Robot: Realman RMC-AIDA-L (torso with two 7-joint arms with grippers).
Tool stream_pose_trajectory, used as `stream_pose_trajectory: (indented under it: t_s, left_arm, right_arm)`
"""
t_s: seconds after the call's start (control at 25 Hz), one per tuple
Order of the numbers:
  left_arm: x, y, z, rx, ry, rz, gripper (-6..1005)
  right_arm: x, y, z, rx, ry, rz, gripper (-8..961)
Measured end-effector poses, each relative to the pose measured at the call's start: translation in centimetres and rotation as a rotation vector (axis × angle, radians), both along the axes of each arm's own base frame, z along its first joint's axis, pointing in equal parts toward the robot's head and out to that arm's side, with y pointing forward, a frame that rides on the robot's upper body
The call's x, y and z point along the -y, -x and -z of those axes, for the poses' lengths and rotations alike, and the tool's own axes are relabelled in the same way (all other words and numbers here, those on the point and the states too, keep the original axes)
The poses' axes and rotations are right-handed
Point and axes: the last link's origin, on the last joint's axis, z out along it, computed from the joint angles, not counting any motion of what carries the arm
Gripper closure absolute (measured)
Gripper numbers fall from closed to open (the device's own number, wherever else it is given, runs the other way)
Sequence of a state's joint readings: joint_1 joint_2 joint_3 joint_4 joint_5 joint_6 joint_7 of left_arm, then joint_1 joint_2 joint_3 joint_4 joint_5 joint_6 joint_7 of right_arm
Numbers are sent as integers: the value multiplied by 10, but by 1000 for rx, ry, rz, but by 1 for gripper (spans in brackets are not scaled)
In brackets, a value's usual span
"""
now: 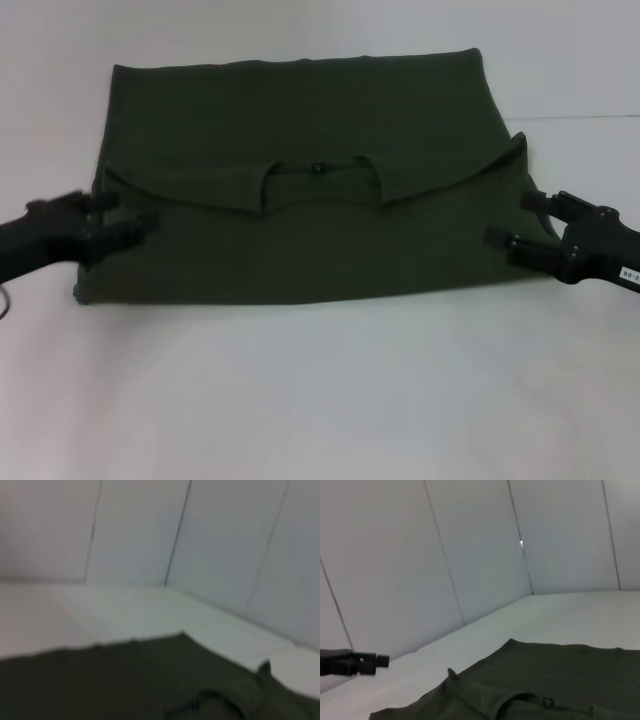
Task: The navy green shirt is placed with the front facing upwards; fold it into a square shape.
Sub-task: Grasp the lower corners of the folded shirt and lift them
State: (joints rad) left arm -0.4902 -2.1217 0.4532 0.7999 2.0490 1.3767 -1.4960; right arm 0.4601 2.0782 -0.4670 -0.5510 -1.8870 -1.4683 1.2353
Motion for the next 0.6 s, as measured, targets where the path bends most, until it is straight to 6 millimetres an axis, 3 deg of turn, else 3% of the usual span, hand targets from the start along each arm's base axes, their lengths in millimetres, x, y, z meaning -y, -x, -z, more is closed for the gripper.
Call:
stream_pose_trajectory:
  t_s: [0.2,0.6]
  left_arm:
    - [5,17,-2,-170,104,-59,271]
    - [-9,31,-2,-345,119,-130,276]
  right_arm:
    - [3,-1,0,-5,6,0,35]
    - [-1,5,5,-11,16,-10,36]
